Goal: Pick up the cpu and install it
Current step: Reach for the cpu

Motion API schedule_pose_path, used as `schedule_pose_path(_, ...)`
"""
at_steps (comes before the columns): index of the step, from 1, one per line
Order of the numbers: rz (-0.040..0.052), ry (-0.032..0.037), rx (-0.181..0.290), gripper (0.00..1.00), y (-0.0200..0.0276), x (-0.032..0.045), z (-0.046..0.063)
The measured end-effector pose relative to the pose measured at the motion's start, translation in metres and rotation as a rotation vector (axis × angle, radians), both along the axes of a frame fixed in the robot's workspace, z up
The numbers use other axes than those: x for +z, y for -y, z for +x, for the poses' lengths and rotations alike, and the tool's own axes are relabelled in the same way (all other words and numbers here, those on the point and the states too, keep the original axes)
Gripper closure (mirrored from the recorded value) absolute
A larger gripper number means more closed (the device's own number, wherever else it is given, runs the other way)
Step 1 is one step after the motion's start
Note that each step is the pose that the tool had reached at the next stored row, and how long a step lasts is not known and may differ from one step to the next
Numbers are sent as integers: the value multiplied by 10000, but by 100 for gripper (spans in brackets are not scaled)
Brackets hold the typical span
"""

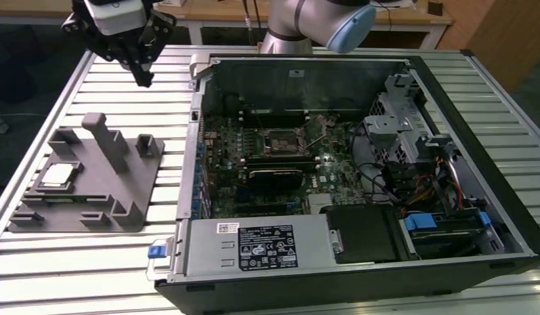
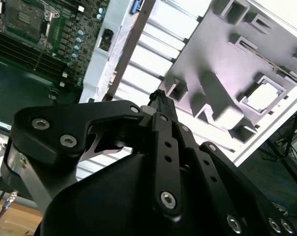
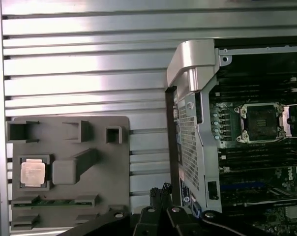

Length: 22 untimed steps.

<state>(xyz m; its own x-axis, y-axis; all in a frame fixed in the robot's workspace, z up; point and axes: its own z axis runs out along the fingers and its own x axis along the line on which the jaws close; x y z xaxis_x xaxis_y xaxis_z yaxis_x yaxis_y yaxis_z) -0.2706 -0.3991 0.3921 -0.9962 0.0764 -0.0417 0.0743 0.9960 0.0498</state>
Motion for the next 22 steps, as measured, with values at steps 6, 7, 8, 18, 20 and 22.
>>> schedule_pose_path(6,0,4,1,89,0,-25,-141)
schedule_pose_path(7,0,6,0,89,0,-28,-164)
schedule_pose_path(8,0,7,0,89,0,-32,-188)
schedule_pose_path(18,0,33,0,89,0,-64,-413)
schedule_pose_path(20,-1,40,0,89,0,-67,-455)
schedule_pose_path(22,0,48,1,89,0,-71,-498)
